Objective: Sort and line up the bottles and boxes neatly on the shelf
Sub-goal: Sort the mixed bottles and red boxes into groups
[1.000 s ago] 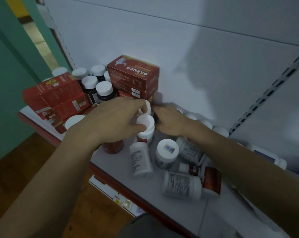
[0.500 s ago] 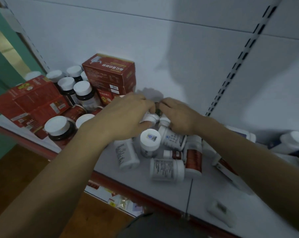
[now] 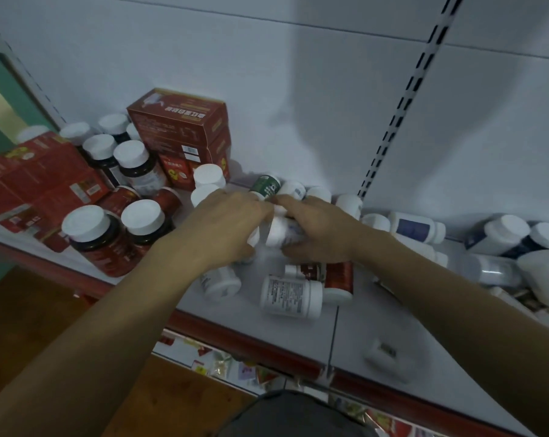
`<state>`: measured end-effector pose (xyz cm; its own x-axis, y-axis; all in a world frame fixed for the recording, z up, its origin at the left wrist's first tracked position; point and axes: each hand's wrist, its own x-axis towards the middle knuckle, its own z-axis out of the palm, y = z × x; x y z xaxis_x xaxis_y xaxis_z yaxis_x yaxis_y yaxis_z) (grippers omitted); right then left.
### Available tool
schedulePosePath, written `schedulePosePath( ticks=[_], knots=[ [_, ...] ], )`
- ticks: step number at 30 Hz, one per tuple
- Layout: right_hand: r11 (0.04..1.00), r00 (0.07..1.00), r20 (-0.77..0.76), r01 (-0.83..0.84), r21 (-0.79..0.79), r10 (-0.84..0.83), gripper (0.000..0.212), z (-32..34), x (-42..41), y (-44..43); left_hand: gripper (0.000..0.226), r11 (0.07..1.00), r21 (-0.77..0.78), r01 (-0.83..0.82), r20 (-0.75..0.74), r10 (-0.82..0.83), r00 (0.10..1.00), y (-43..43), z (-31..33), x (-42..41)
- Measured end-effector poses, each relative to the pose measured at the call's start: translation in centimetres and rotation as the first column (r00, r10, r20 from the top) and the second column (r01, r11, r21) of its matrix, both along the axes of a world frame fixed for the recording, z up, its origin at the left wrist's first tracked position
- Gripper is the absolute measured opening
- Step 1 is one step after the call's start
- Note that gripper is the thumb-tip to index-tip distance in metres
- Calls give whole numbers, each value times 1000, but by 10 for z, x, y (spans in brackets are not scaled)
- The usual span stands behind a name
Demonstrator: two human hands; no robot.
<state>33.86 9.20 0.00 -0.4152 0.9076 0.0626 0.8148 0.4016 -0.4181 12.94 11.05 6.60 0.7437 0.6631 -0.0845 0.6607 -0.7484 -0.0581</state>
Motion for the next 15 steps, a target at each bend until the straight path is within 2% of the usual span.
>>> schedulePosePath(
  ticks=[2, 5, 8, 12, 15],
  knots=[
    [999, 984, -175, 43, -3, -43, 80, 3, -3, -1, 47, 999, 31, -37, -9, 38, 999, -1, -2, -4],
    [997, 960, -273, 73, 15, -66, 77, 7, -3, -1, 47, 995, 32, -94, 65, 92, 994, -1, -5, -10],
    [997, 965, -249, 73, -33, -79, 77, 13, 8, -2, 39, 994, 4, -106, 145, 105, 984, 0, -6, -12],
    [999, 975, -222, 15, -39, -24, 62, 11, 18, -4, 41, 998, 6, -59, 159, 57, 986, 2, -11, -8],
    [996, 978, -201, 39, -84, -55, 68, 12, 15, -8, 41, 1000, 2, -19, 166, 18, 986, 1, -12, -3]
  ],
)
